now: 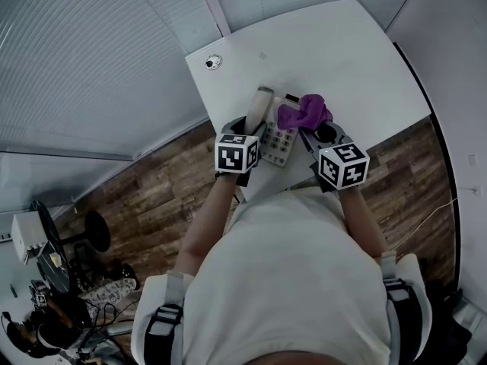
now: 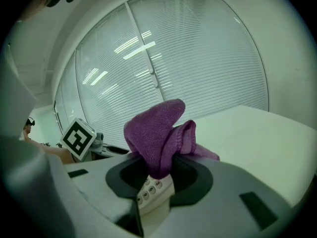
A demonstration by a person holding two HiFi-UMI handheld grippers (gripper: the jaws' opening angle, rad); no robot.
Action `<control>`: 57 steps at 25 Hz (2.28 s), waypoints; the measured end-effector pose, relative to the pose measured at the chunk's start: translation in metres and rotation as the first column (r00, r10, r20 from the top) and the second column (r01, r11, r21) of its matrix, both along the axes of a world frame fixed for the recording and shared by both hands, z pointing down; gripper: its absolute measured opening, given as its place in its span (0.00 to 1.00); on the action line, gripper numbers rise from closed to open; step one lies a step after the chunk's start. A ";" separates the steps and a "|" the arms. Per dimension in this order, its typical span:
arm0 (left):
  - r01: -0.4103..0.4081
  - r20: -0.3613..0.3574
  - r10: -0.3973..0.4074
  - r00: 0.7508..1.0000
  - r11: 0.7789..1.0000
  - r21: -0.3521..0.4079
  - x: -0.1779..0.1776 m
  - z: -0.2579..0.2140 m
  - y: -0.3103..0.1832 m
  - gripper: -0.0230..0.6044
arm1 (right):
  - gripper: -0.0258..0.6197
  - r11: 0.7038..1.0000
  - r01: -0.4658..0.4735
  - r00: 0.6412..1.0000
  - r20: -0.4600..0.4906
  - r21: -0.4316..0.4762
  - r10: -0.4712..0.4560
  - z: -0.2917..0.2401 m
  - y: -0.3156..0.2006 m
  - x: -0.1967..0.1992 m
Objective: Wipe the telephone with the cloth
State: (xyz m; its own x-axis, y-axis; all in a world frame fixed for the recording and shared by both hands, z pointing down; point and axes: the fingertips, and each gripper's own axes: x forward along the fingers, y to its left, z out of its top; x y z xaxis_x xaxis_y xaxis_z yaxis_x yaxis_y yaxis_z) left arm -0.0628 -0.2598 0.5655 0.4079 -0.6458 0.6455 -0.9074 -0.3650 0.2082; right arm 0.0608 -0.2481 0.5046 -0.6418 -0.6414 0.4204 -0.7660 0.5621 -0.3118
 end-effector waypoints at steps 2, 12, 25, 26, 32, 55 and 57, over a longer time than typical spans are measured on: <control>0.017 -0.045 -0.017 0.999 1.000 -0.007 0.000 -0.004 0.007 0.39 | 0.23 1.000 -0.001 1.000 0.002 0.005 0.001 -0.002 0.000 0.000; 0.107 -0.295 -0.104 0.950 0.994 -0.007 -0.007 -0.027 0.030 0.39 | 0.23 0.999 0.005 1.000 0.014 0.032 -0.006 -0.009 -0.003 -0.004; 0.133 -0.752 -0.087 0.653 0.991 0.000 -0.004 -0.069 0.037 0.39 | 0.23 0.994 -0.007 0.993 0.119 0.106 -0.006 -0.054 -0.033 -0.023; 0.134 -0.784 -0.093 0.614 0.991 -0.012 -0.004 -0.071 0.037 0.39 | 0.23 0.993 -0.008 0.992 0.128 0.115 -0.007 -0.058 -0.036 -0.025; 0.094 -0.921 -0.049 0.387 0.996 -0.013 0.005 -0.093 0.045 0.39 | 0.23 0.987 0.006 0.980 0.197 0.163 -0.038 -0.090 -0.045 -0.044; 0.013 -0.988 0.087 0.131 0.996 0.089 0.008 -0.128 0.059 0.39 | 0.23 0.966 0.221 0.915 0.314 0.137 -0.254 -0.101 -0.010 -0.095; 0.018 -0.988 0.087 0.126 0.996 0.090 0.009 -0.129 0.058 0.39 | 0.23 0.962 0.238 0.910 0.315 0.134 -0.269 -0.101 -0.007 -0.095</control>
State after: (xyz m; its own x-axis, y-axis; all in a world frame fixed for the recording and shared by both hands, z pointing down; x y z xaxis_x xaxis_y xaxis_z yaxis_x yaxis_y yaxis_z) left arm -0.0542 -0.2015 0.4360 0.6800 -0.6262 -0.3814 0.0859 -0.4486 0.8896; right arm -0.0340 -0.2548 0.4040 -0.8791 -0.4645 0.1073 -0.4583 0.7613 -0.4587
